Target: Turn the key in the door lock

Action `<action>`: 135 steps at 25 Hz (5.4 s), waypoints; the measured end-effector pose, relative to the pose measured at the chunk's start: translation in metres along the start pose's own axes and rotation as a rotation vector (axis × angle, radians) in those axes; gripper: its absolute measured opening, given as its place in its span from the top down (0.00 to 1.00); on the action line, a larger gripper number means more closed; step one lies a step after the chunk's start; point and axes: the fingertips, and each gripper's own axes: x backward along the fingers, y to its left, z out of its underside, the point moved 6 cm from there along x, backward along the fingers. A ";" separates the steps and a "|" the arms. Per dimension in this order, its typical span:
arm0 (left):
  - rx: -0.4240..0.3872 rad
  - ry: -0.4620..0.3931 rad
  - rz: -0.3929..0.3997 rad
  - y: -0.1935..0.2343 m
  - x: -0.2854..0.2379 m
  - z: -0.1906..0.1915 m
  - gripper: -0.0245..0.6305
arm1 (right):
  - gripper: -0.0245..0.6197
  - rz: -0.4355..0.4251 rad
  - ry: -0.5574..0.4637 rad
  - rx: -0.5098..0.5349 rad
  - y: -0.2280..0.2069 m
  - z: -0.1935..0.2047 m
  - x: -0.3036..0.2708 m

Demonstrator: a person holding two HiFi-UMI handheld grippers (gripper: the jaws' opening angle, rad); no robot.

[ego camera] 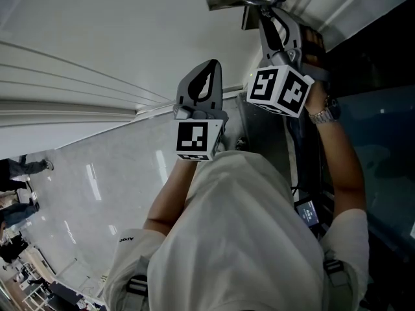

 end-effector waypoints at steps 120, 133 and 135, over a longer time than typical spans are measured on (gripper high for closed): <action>0.006 -0.003 0.004 0.020 -0.003 0.004 0.95 | 0.80 0.023 -0.058 -0.544 -0.009 0.005 -0.010; 0.006 0.032 -0.037 0.019 0.009 0.019 0.95 | 0.94 -0.036 -0.126 -0.884 0.029 0.032 0.046; 0.002 0.044 -0.041 0.015 0.012 0.023 0.95 | 0.95 -0.063 -0.115 -0.943 0.042 0.041 0.055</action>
